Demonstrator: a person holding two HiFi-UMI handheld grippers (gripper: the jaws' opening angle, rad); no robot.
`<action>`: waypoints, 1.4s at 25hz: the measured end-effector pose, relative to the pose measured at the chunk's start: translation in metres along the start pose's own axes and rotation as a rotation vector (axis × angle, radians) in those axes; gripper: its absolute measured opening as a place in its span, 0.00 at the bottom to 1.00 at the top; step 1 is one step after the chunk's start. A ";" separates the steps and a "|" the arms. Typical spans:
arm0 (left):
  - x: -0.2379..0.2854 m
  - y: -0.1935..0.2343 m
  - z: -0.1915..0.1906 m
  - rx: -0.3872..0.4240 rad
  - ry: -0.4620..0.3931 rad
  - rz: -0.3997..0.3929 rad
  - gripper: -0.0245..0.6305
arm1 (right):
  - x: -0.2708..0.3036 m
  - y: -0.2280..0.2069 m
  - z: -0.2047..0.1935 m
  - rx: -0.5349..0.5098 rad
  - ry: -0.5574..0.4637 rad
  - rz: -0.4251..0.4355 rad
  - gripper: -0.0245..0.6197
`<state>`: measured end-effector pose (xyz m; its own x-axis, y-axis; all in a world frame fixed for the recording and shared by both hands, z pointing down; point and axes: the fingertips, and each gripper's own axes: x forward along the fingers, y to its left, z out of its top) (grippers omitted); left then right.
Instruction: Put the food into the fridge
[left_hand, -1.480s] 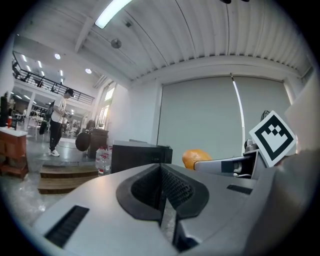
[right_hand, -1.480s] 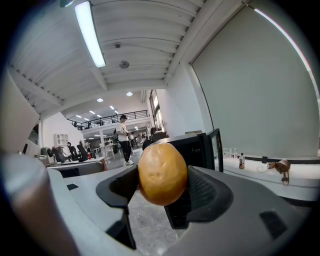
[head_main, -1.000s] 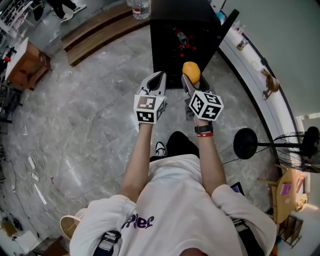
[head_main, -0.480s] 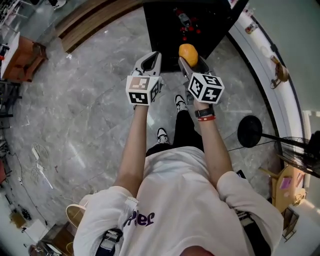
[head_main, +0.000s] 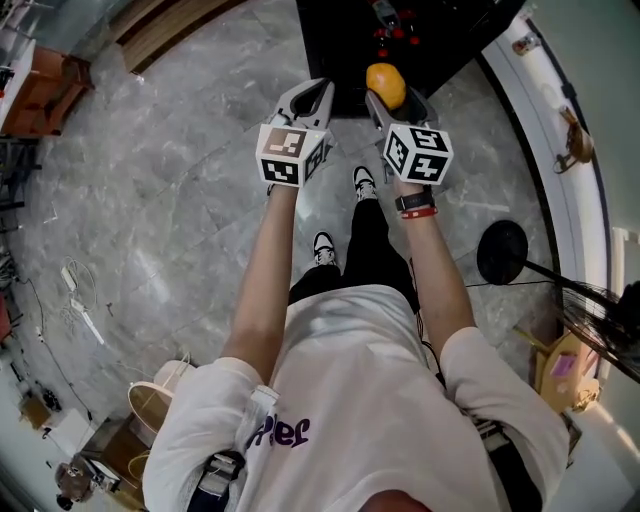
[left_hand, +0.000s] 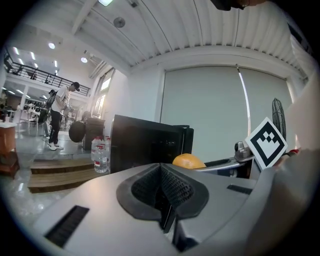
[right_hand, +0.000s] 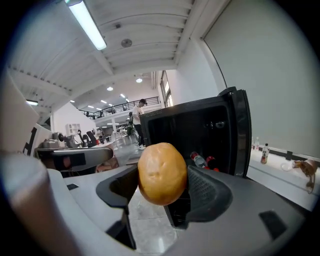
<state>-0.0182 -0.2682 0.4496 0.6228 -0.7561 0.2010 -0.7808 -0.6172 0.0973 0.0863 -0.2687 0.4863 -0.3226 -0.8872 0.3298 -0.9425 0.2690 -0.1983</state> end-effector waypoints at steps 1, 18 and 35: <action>0.003 0.001 -0.004 -0.002 0.003 0.000 0.07 | 0.004 -0.002 -0.002 -0.004 -0.002 -0.002 0.53; 0.041 0.010 -0.035 0.036 -0.016 0.039 0.07 | 0.063 -0.048 -0.033 -0.069 -0.014 0.033 0.53; 0.083 0.033 -0.064 -0.028 0.050 0.035 0.07 | 0.145 -0.081 -0.053 -0.063 0.064 0.054 0.53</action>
<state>0.0043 -0.3377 0.5323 0.5922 -0.7651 0.2528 -0.8037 -0.5835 0.1168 0.1114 -0.3991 0.5995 -0.3762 -0.8455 0.3790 -0.9265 0.3407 -0.1595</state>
